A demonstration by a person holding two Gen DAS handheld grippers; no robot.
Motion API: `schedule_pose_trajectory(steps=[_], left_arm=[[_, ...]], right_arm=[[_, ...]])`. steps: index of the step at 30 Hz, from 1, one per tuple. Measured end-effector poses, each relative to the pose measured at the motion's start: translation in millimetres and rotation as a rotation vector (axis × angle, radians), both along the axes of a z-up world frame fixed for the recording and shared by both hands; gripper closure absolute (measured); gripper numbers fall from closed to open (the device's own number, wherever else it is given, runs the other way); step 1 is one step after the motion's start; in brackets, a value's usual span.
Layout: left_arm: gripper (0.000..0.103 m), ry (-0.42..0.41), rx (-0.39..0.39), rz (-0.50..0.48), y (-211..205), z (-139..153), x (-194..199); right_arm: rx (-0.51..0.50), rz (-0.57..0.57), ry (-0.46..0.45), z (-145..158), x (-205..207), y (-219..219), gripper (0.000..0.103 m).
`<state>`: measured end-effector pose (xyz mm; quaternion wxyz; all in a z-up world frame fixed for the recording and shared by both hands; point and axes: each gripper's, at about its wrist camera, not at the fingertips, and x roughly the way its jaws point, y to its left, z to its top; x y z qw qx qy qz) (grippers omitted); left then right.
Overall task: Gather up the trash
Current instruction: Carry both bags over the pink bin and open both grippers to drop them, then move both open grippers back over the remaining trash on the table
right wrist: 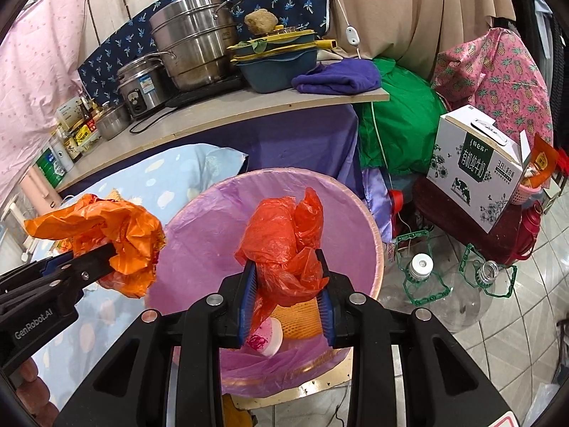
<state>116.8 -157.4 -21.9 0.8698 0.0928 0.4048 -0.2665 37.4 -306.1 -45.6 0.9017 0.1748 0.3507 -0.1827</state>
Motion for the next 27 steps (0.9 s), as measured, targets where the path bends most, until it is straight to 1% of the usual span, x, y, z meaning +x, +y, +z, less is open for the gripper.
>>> schedule_pose_trajectory(steps=[6,7,8,10,11,13,27], left_arm=[[0.069,0.006,0.019,-0.011,-12.4,-6.4,5.6],[0.065,0.007,0.021,-0.012,-13.7,-7.3,6.2],[0.052,0.003,0.030,-0.005,-15.3,-8.2,7.1],[0.042,-0.011,0.033,0.006,-16.0,-8.5,7.2],[0.041,-0.015,0.033,0.005,-16.0,-8.3,7.0],[0.040,-0.018,0.039,0.002,-16.4,-8.2,6.4],[0.039,-0.007,0.011,0.028,-2.1,-3.1,6.8]], right_arm=[[-0.001,-0.005,0.007,-4.4,6.0,-4.7,0.072],[0.001,-0.004,0.008,-4.9,7.4,-5.3,0.069],[0.000,-0.006,0.008,-5.1,7.0,-5.3,0.064],[-0.003,-0.013,0.007,-5.5,8.6,-6.0,0.057],[-0.004,-0.015,0.003,-4.9,9.0,-6.0,0.053],[-0.010,-0.017,-0.001,-4.0,9.4,-5.7,0.050],[-0.012,-0.010,-0.019,9.7,4.5,5.0,0.050]])
